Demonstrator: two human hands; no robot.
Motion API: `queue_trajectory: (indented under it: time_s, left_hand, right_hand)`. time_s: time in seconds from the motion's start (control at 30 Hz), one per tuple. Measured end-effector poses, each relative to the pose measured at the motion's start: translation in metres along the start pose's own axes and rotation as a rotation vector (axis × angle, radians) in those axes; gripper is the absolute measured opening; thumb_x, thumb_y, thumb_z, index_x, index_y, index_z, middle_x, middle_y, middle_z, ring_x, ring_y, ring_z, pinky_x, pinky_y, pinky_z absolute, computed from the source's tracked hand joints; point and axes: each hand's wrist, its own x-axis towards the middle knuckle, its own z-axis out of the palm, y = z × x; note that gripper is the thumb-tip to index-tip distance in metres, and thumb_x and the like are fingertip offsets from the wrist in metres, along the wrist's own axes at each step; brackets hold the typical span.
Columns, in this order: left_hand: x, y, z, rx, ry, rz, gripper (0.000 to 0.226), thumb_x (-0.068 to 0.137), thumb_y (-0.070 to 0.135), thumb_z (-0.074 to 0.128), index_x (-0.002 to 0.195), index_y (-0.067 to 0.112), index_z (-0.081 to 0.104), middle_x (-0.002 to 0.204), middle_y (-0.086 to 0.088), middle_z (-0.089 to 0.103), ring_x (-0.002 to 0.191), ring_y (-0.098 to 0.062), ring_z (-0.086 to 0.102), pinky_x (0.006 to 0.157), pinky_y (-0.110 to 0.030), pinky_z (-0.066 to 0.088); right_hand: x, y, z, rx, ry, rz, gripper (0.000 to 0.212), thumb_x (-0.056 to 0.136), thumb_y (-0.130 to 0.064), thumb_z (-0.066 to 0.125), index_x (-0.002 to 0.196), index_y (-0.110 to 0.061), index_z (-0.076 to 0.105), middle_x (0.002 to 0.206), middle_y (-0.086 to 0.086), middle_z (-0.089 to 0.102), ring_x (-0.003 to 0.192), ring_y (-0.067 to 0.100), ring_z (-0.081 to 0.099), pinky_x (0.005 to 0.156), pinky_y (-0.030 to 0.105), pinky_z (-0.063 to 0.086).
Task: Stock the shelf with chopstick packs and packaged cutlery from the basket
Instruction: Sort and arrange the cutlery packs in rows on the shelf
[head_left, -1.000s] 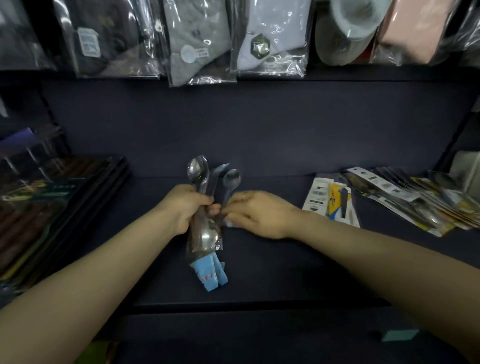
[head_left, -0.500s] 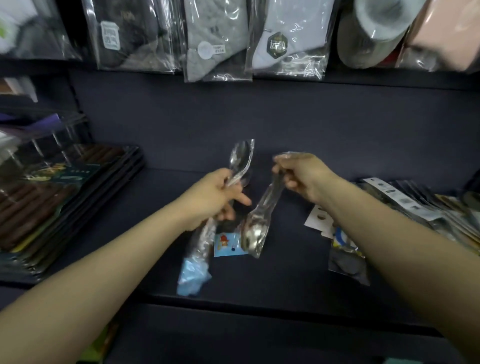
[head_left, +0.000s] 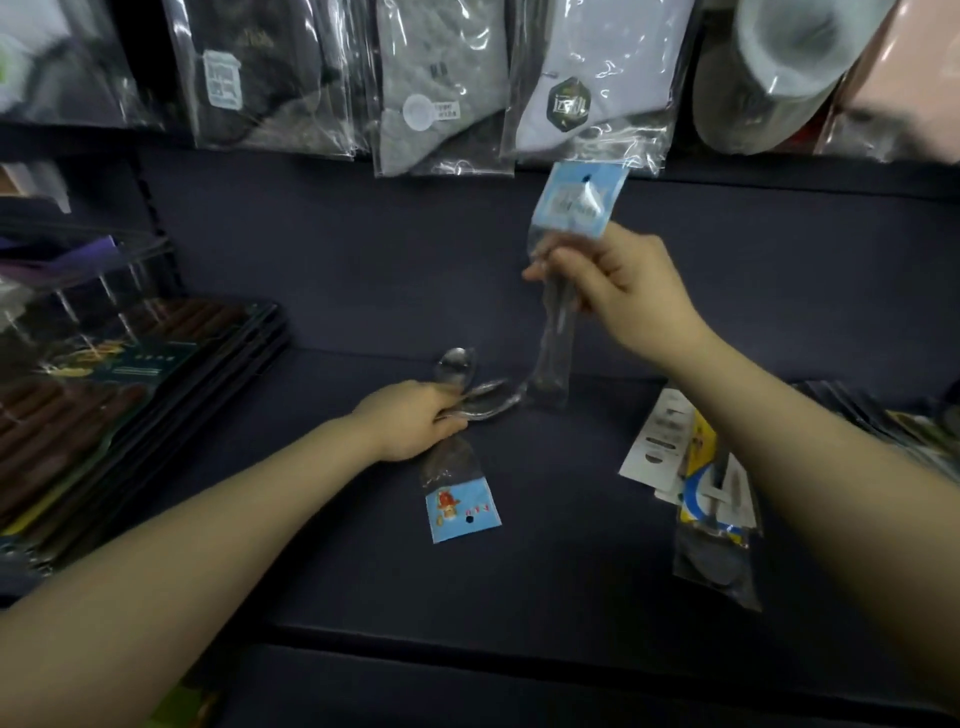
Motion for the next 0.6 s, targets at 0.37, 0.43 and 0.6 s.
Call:
queue_trajectory:
  time_s: [0.37,0.43,0.6]
  left_hand:
    - [-0.029,-0.038,-0.022,-0.432,0.268,-0.286,0.021,0.088,0.024,0.058,0.081,0.005,0.061,0.066,-0.003,0.055,0.059,-0.016,0.049,0.056,-0.028,0.037]
    - [-0.034,-0.042,-0.029,-0.499,0.235,-0.422,0.022,0.085,0.023,0.062,0.070,0.009,0.056,0.056,-0.002,0.046,0.048,-0.014,0.038,0.046,-0.024,0.030]
    - [-0.049,-0.049,-0.038,-0.592,0.141,-0.635,0.028,0.090,0.021,0.052,0.065,0.008,0.047,0.054,-0.005,0.044,0.044,-0.017,0.034,0.041,-0.020,0.027]
  right_hand:
    - [-0.045,0.008,0.068,-0.686,-0.296,-0.841,0.030,0.081,0.002,0.051,0.104,-0.010,0.065,0.109,0.004,0.073,0.080,0.020,0.071,0.051,0.027,0.056]
    - [-0.048,0.010,0.075,-0.724,-0.310,-0.831,0.031,0.082,0.004,0.049,0.102,-0.008,0.068,0.108,0.007,0.073,0.081,0.020,0.072,0.053,0.027,0.057]
    - [-0.058,0.007,0.086,-0.776,-0.340,-0.751,0.030,0.077,0.005,0.048,0.097,-0.004,0.069,0.098,0.011,0.075,0.067,0.020,0.071,0.048,0.026,0.056]
